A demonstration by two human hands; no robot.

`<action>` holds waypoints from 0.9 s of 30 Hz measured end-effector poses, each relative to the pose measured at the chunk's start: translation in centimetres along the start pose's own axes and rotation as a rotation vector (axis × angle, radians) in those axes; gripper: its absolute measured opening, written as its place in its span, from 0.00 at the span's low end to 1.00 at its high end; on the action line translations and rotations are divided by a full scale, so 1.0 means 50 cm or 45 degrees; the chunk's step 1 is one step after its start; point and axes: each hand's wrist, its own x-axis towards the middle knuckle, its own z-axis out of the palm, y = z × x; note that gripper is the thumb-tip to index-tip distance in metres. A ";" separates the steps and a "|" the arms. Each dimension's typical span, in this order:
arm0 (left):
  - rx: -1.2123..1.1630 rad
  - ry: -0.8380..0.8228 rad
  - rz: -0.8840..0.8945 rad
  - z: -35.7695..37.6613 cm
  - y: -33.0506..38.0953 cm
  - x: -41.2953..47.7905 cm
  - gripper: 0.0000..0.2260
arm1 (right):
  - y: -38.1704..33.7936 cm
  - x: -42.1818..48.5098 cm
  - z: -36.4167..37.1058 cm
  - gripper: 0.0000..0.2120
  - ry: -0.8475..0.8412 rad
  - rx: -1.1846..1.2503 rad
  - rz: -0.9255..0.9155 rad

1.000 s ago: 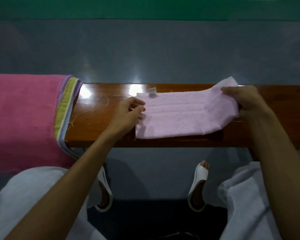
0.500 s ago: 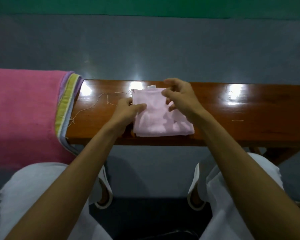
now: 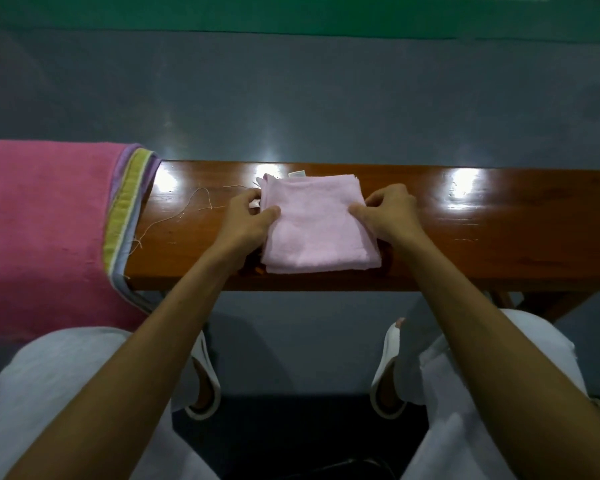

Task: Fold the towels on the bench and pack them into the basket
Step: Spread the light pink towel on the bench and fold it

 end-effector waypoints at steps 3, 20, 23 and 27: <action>0.021 0.009 0.016 0.002 -0.002 0.003 0.15 | 0.004 0.010 -0.027 0.09 -0.113 0.237 0.097; 0.945 0.381 0.651 0.032 -0.017 -0.026 0.21 | 0.007 -0.018 0.030 0.19 0.336 -0.162 -0.677; 1.070 0.010 0.822 0.058 -0.017 -0.037 0.25 | -0.004 -0.039 0.054 0.29 0.107 -0.352 -0.841; 1.335 -0.231 0.629 0.065 -0.054 -0.010 0.28 | -0.004 -0.054 0.083 0.34 -0.185 -0.615 -0.885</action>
